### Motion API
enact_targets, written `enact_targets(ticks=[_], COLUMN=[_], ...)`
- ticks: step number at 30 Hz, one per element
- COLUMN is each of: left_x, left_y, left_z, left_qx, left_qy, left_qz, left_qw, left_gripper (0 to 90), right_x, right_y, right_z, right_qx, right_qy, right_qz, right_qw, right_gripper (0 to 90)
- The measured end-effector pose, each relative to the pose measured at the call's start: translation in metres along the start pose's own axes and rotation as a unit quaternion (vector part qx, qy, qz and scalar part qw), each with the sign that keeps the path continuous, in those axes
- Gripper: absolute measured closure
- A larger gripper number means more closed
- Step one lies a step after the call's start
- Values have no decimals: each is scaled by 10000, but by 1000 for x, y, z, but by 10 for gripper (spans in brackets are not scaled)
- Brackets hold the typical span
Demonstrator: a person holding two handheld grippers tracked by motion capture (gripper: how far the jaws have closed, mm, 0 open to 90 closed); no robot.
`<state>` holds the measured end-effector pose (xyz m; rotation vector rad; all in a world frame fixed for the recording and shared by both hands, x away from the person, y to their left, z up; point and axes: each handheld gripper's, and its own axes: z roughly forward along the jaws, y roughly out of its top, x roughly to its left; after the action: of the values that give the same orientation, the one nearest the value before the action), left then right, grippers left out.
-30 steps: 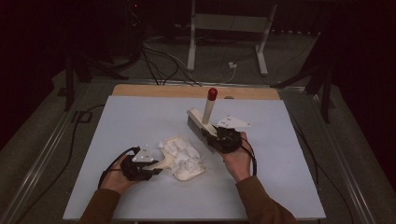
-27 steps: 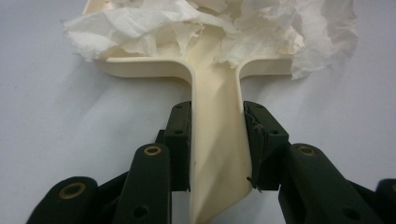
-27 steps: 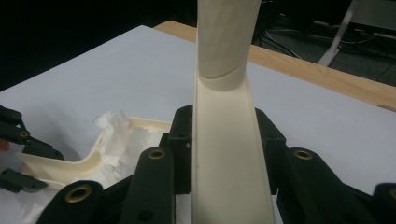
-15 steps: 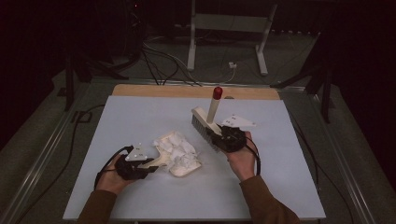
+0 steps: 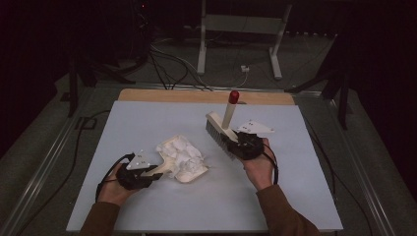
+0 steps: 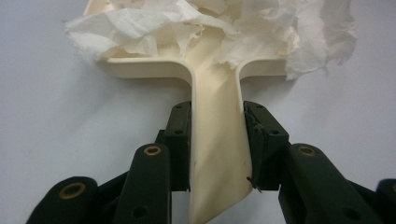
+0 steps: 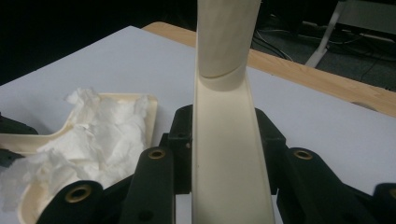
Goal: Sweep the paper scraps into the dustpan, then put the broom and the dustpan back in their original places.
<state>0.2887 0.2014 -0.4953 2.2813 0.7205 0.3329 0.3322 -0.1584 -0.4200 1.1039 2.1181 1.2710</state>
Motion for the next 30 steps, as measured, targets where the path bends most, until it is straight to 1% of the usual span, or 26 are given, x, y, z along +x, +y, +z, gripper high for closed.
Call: enact_targets(ticks=[2,7,9,11,12,14,18,26,30], left_x=[1,3,4,4,4,5,6,7,6], left_y=[-1,-4,-5,-6,-6,-7,-9,-10,-11], left_z=[-2,-6,-7,-8,-9,-10,-12,-15,-16], left_qx=[-21,-31,-42,-46,-40,-48,-109,-134,-146], left_qy=[13,129,127,167,198,219,296,448,529], left_qz=[-33,-89,-126,-168,-161,-211,-278,-357,-403], left_qw=[10000,9999,9998,9997,9997,9995,9991,9983,9977], left_gripper=[668,667,667,667,667,667,667,667,667], right_x=[-1,-4,-5,-7,-7,-8,-11,-16,-20], right_y=[-1,-2,-2,-2,-2,-2,-2,-6,-8], right_z=[-1,-3,-4,-5,-5,-6,-8,-11,-13], right_qx=[8,16,17,10,7,17,16,47,56], right_qy=[-9,-39,-48,-59,-56,-71,-95,-118,-108], right_qz=[7,6,12,21,20,14,11,29,98], right_qw=[10000,10000,10000,10000,10000,10000,10000,9999,9999], right_gripper=[678,679,678,679,679,679,678,678,678])
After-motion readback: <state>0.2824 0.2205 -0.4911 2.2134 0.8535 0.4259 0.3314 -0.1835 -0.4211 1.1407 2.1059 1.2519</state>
